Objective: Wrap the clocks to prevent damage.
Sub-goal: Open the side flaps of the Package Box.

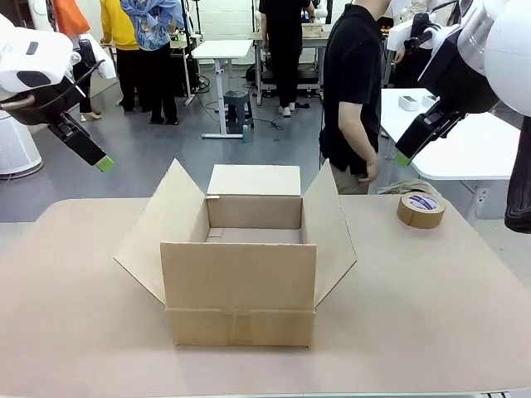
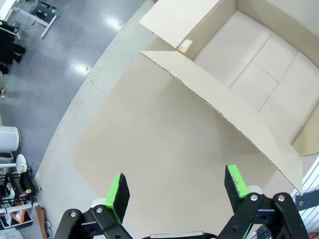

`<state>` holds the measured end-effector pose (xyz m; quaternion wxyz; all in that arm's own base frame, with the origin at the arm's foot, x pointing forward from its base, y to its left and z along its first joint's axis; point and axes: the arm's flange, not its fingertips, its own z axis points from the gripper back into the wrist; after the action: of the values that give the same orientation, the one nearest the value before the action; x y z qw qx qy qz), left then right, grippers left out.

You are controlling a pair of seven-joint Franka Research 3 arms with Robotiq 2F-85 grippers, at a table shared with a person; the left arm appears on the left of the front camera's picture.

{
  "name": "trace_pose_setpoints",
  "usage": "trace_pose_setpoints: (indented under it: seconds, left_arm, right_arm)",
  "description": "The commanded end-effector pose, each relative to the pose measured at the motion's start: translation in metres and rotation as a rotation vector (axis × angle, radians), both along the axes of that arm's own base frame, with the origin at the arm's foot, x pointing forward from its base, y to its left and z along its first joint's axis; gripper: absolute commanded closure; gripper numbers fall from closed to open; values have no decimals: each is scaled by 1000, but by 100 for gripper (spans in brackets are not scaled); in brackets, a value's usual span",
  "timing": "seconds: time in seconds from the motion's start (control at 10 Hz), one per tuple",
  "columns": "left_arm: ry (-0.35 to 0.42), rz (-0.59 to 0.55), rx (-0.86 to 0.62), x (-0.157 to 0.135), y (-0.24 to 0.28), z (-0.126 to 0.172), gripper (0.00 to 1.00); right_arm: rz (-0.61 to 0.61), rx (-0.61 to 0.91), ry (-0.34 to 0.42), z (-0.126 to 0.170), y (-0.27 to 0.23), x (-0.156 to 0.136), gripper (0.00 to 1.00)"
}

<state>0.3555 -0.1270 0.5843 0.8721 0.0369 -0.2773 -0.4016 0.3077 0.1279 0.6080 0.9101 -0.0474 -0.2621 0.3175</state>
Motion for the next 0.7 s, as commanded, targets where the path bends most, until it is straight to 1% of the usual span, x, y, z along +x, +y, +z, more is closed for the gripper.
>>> trace_pose_setpoints:
  seconds: [0.0, 0.3, 0.4, 0.5, 0.6]
  left_arm:
    - [-3, 7, -10, 11, 2, -14, 0]
    - [-3, 7, -10, 11, 2, -14, 0]
    - [12, 6, -2, 9, 1, -12, 0]
    - [112, -276, -64, 27, 19, -9, 0]
    - [200, -380, -150, 27, 31, -9, 0]
  right_arm:
    - [-10, 22, 9, -25, -3, 22, 0]
    - [-10, 22, 9, -25, -3, 22, 0]
    - [-9, 11, 22, -22, -3, 19, 0]
    - [388, 116, 25, -31, -30, 35, 0]
    - [548, 183, 55, -39, -51, 42, 0]
